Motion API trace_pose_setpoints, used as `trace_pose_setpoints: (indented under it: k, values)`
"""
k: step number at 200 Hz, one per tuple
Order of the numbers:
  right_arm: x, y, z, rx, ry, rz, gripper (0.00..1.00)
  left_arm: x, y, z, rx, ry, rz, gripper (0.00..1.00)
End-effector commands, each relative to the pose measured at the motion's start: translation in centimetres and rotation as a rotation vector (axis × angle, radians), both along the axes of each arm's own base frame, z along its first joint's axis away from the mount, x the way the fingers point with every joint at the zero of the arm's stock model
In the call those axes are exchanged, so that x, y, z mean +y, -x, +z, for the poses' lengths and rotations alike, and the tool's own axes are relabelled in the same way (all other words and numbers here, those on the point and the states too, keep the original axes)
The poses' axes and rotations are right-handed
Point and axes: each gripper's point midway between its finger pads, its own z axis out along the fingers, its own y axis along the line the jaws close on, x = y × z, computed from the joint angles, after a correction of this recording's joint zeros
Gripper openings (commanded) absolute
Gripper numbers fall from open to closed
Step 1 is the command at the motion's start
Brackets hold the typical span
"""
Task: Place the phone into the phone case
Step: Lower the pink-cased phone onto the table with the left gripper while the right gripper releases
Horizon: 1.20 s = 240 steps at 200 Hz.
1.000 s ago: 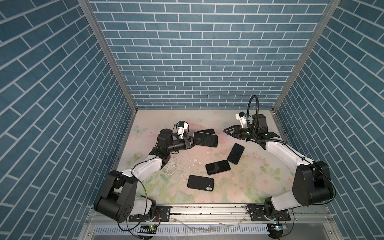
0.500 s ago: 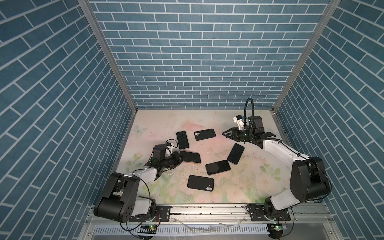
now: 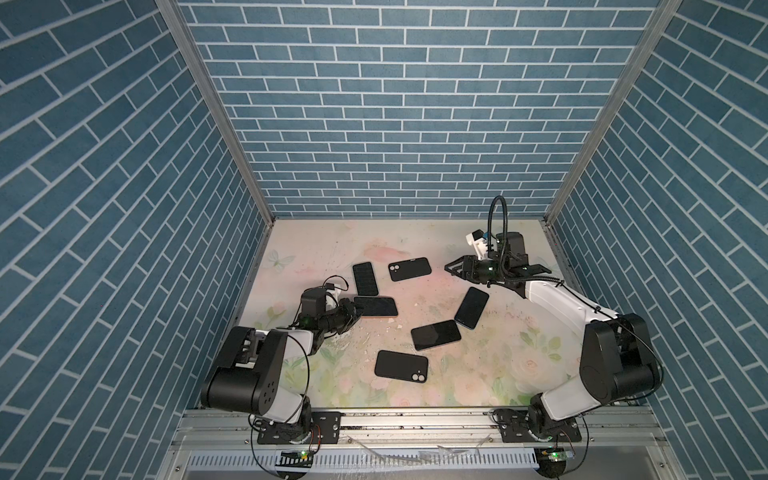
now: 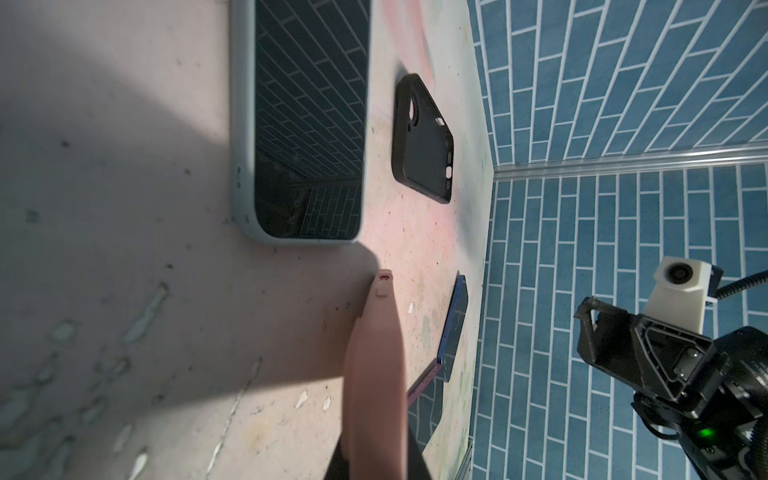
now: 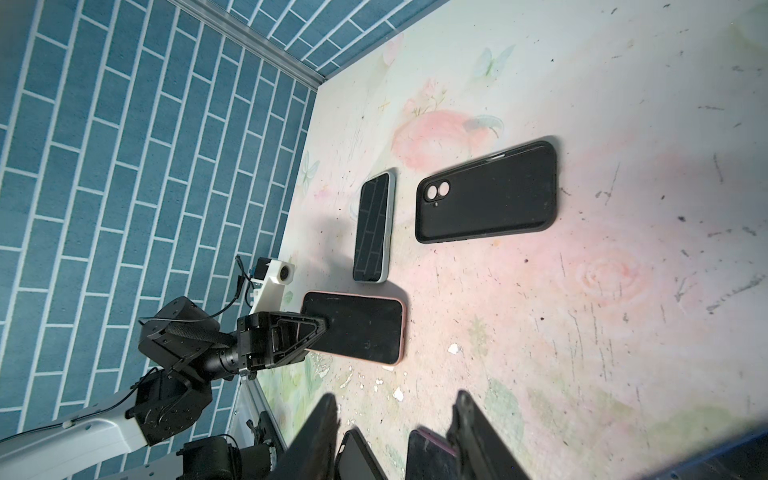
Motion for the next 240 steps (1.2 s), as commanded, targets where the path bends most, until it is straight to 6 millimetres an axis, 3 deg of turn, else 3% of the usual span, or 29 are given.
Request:
trace_pose_setpoints:
  k: [1,71,130,158,194,205,240]
  values:
    - [0.1,-0.1,0.0,-0.033,0.025,0.019,0.46,2.8,0.5,-4.1,0.106,-0.093,0.119,0.19]
    - [-0.1,0.1,-0.1,-0.036,0.038,0.021,0.46,4.4,-0.1,-6.4,0.115,-0.076,0.180,0.35]
    - [-0.6,0.2,-0.2,-0.043,0.071,0.009,0.47,6.0,-0.2,-6.3,0.108,-0.177,0.214,0.66]
    - [-1.2,0.1,-0.2,-0.067,0.112,-0.018,0.50,7.4,-0.2,-4.4,0.080,-0.317,0.207,0.80]
    - [-3.1,-0.4,0.4,-0.134,0.216,-0.082,0.56,9.8,0.1,-0.5,0.016,-0.476,0.262,0.97]
    - [-3.9,-0.6,1.0,-0.162,0.247,-0.111,0.57,10.1,0.3,0.6,0.000,-0.496,0.271,0.99]
    - [-6.9,-1.3,3.2,-0.260,0.315,-0.246,0.77,10.1,0.2,5.3,-0.112,-0.512,0.268,0.99]
